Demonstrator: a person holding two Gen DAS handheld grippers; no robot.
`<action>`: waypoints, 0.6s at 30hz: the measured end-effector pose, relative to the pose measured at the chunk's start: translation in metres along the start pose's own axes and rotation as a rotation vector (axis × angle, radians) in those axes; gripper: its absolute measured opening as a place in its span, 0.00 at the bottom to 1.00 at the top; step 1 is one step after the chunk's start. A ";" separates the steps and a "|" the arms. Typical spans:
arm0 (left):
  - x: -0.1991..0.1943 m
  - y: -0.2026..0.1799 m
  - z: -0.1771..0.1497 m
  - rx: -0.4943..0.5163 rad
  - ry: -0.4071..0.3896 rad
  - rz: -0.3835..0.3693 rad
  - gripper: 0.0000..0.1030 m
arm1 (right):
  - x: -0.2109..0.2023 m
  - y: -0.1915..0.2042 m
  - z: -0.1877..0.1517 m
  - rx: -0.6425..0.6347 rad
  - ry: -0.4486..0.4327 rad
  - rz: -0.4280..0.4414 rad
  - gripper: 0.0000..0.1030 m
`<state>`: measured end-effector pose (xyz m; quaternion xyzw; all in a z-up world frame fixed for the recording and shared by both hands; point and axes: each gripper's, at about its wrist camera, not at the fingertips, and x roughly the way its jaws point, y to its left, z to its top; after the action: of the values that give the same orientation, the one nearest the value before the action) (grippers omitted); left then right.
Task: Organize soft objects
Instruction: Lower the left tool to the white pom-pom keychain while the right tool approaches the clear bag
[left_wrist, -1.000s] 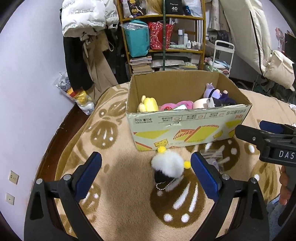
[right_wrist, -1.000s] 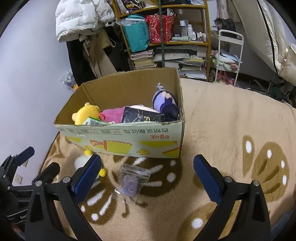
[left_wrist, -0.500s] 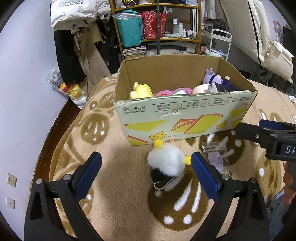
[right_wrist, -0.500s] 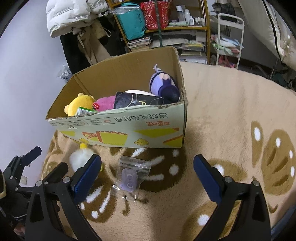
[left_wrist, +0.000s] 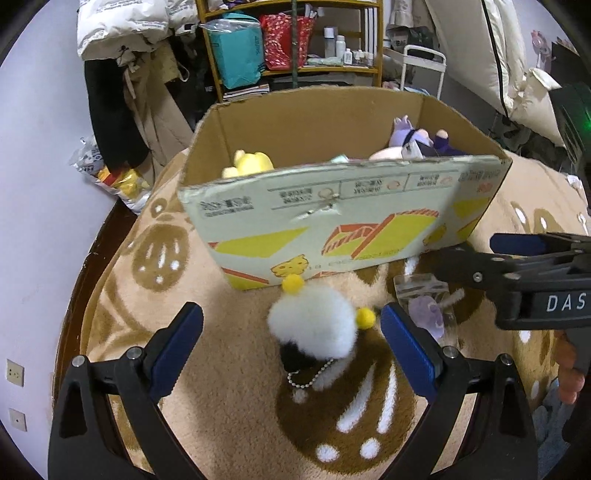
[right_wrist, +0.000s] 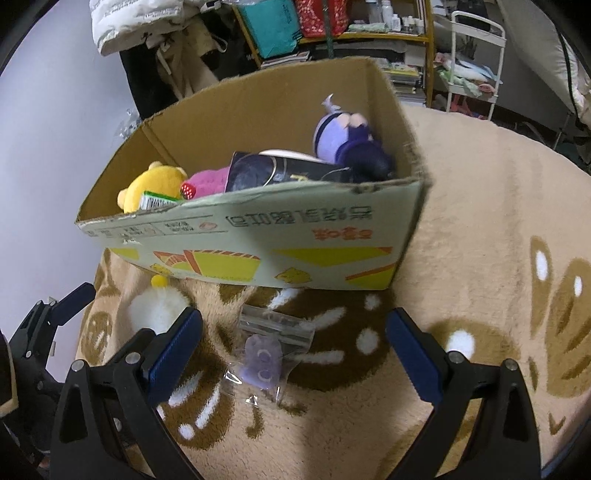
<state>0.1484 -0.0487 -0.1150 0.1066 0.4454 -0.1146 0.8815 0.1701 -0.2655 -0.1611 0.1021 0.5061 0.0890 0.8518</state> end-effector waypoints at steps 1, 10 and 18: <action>0.002 -0.001 -0.001 0.008 0.003 0.003 0.93 | 0.002 0.001 0.000 0.001 0.004 -0.005 1.00; 0.013 -0.001 -0.002 0.021 0.008 0.014 0.93 | 0.024 -0.001 -0.003 0.050 0.069 -0.001 1.00; 0.031 -0.001 -0.004 0.037 0.045 0.005 0.93 | 0.040 -0.001 -0.004 0.059 0.125 0.025 0.92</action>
<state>0.1628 -0.0515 -0.1430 0.1265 0.4625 -0.1181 0.8696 0.1860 -0.2559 -0.1969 0.1274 0.5595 0.0909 0.8139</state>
